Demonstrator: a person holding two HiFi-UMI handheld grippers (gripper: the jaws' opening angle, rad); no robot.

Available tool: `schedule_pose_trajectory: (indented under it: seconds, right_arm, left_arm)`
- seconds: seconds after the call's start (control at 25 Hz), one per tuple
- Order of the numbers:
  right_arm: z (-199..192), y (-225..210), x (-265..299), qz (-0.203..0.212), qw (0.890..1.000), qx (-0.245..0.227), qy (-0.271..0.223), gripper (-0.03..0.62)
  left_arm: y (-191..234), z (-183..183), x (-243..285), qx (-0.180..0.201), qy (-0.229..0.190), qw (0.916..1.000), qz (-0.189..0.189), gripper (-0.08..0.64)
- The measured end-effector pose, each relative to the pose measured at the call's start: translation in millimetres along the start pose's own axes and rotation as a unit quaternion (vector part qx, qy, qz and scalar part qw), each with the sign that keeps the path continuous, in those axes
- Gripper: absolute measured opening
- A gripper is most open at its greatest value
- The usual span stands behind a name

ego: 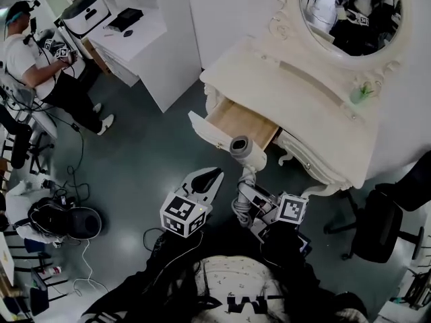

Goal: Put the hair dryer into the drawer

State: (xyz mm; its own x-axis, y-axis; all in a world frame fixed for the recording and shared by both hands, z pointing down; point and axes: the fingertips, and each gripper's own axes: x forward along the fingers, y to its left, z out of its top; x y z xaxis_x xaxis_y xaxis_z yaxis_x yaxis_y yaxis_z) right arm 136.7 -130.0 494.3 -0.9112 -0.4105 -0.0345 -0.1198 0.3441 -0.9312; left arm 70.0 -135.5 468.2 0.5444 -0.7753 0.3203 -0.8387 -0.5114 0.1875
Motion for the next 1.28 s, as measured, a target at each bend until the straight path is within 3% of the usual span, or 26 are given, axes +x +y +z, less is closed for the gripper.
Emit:
schedule_pose_trajectory:
  seconds: [0.6, 1.28]
  right_arm:
    - [15, -21, -4, 0.005, 1.0, 0.017, 0.026, 0.242]
    - [51, -68, 30, -0.043, 0.998, 0.037, 0.013, 0.242]
  left_arm:
    - [1, 7, 18, 0.005, 0.005, 0.9994, 0.032, 0.026]
    - [45, 17, 62, 0.002, 0.012, 0.9999, -0.005, 0.026]
